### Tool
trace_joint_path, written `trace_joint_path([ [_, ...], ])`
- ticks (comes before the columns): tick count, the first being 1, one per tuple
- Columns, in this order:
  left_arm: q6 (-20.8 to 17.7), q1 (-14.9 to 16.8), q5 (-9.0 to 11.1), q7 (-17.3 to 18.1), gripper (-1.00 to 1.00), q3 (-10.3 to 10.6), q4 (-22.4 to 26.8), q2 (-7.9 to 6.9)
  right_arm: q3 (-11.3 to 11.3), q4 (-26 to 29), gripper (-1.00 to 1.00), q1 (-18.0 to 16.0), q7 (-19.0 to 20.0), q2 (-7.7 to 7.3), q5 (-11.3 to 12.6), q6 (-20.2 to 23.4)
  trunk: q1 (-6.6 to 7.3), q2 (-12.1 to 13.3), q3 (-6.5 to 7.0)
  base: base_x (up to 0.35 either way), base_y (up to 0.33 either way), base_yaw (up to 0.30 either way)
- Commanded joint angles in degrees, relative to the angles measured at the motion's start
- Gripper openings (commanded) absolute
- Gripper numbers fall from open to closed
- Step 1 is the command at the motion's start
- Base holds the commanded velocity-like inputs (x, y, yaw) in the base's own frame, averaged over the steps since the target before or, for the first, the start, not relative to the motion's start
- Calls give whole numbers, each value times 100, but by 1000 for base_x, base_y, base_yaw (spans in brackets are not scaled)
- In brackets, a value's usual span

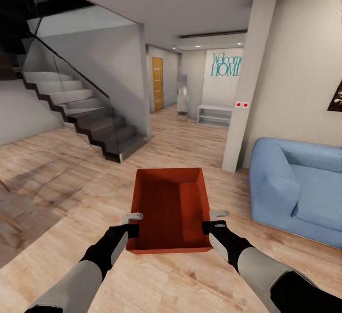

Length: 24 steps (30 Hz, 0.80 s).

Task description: Move the two storage containers from the living room to the garage. In the garage, place one container on the floor and stack the other container on top of it (either order is fine).

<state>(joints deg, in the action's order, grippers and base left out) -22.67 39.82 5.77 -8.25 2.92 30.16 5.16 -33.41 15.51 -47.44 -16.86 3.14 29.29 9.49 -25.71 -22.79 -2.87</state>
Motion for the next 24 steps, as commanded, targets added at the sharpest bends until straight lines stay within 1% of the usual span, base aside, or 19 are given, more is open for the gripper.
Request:
trace_joint_path([
  [1,-52,8,-156,-81,-100,-55,26,-7,-77,-5,-100,-2,-63,-6,-4,44,-7,-13,-13,323,0,-65],
  [24,-53,8,-156,-81,-100,-55,34,-7,-73,-5,-100,-2,-63,-8,-4,44,-7,-13,-13,323,0,-5],
])
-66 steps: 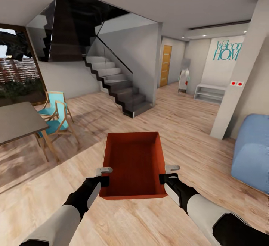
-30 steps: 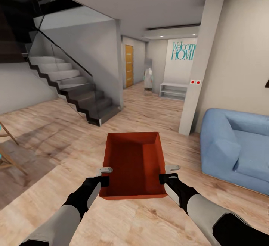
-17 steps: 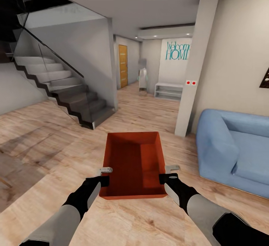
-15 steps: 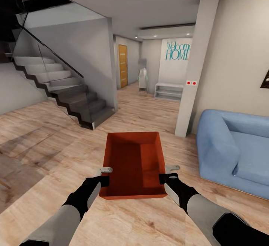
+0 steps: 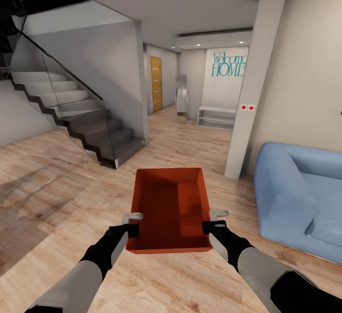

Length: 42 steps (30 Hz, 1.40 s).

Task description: Move the two storage containers from the living room to the garage. In the garage, place one container on the floor and stack the other container on top of it (either order is fine).

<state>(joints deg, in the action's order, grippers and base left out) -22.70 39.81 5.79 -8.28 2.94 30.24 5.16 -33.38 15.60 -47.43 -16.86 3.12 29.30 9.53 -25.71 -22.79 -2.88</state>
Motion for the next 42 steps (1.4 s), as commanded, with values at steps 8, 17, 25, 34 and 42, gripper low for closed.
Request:
trace_joint_path([
  [8,-50,9,-157,-77,-100,-57,26,-6,-73,-13,-100,-3,-63,-11,-4,40,-7,-13,-12,323,0,0],
  [17,-50,9,-157,-77,-100,-57,26,-6,-72,-13,-100,-3,-63,-14,-4,40,-7,-13,-12,323,0,0],
  [25,-50,9,-157,-77,-100,-57,26,-6,-72,-13,-100,-3,-63,-14,-4,49,-7,-13,-12,323,0,0],
  [34,-50,9,-157,-77,-100,-57,22,-6,-74,-13,-100,-3,-63,-9,-4,42,-7,-13,-12,323,0,0],
  [42,-50,9,-157,-77,-100,-57,17,-6,-72,-13,-100,-3,-63,-13,-4,40,-7,-13,-12,323,0,0],
])
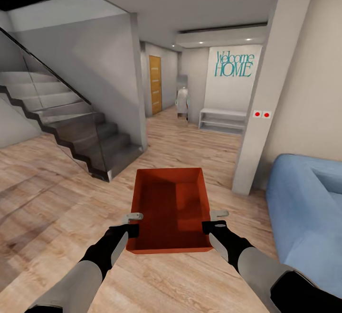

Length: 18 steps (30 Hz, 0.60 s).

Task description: Move the two storage containers from the living room to the garage. In the garage, place one container on the floor and stack the other container on top of it (either order is fine).

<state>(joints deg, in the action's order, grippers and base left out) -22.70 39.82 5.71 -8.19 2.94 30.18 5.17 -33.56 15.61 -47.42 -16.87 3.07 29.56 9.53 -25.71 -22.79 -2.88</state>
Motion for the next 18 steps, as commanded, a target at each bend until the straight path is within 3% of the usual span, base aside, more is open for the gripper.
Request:
trace_joint_path([
  [1,-50,8,-149,-86,-100,-56,23,-5,-56,-14,-100,-4,-62,-8,-29,40,-7,-13,-12,323,0,0],
  [18,-50,8,-149,-86,-100,-57,29,1,-55,-14,-100,-4,-62,-8,-29,40,-7,-13,-12,323,0,0],
])
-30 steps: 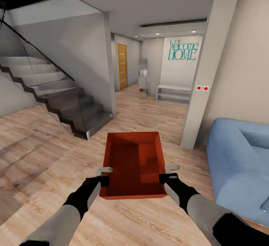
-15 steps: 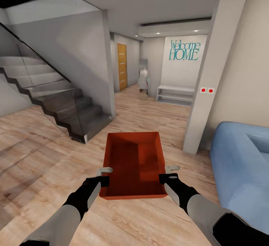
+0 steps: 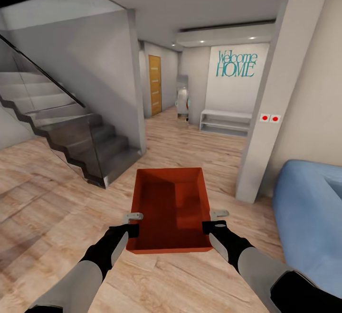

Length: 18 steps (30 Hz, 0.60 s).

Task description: Move the two storage containers from the living room to the garage. In the garage, place one container on the floor and stack the other container on top of it (either order is fine).

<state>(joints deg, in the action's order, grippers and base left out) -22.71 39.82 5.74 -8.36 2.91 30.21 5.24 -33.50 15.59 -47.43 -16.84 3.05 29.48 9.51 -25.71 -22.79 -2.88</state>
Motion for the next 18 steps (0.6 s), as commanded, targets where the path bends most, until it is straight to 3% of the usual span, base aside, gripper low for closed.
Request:
trace_joint_path([
  [1,-50,9,-152,-69,-100,-54,25,-6,-60,-12,-100,-3,-65,-6,-21,43,-7,-13,-13,323,0,0],
  [18,-46,9,-152,-69,-100,-54,28,-19,-60,-60,-100,-3,-65,-12,-21,43,-7,-13,-13,323,0,0],
])
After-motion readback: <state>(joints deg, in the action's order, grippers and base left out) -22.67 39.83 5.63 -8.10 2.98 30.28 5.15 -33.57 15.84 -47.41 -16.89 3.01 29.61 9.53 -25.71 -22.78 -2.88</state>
